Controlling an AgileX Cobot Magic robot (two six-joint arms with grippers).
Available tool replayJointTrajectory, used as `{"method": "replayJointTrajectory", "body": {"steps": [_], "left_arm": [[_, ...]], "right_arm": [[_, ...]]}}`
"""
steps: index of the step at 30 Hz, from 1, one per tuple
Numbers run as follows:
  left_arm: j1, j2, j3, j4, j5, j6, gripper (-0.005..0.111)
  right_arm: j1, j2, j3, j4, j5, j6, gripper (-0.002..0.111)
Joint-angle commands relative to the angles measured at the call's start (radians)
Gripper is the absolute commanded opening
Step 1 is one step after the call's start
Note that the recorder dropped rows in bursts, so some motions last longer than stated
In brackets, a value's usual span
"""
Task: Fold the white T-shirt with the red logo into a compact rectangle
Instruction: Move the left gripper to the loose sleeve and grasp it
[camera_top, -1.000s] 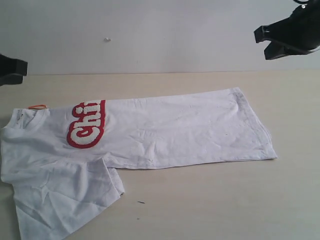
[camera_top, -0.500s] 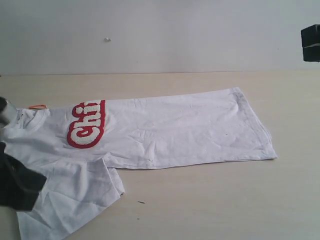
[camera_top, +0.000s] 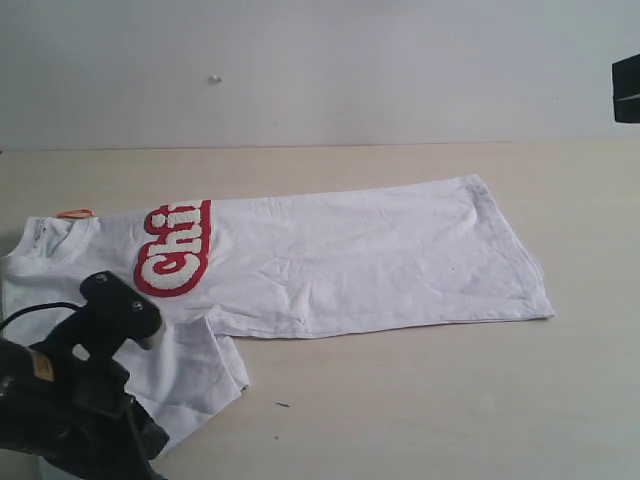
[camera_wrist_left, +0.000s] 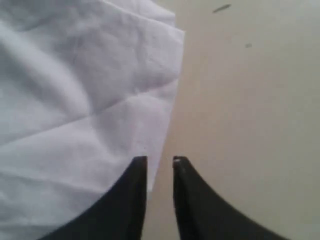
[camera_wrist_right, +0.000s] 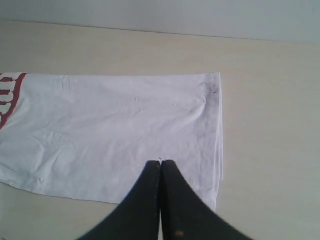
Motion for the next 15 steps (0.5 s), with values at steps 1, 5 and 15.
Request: {"method": "replayJointTrajectory", "body": {"steps": [1,5,15], "left_arm": [[-0.007,0.137,-0.054,0.052,-0.067,-0.006,0.055],[-0.007,0.218,-0.093,0.073,-0.137,-0.006,0.056],[-0.004,0.311,-0.13,0.117,-0.176,-0.029,0.02]], "right_arm": [[-0.003,0.053,0.007,0.003,-0.047,-0.019,0.0],[-0.003,0.092,0.007,0.003,-0.052,-0.021,0.0],[-0.003,0.114,0.007,0.034,-0.058,-0.057,0.0]]}}
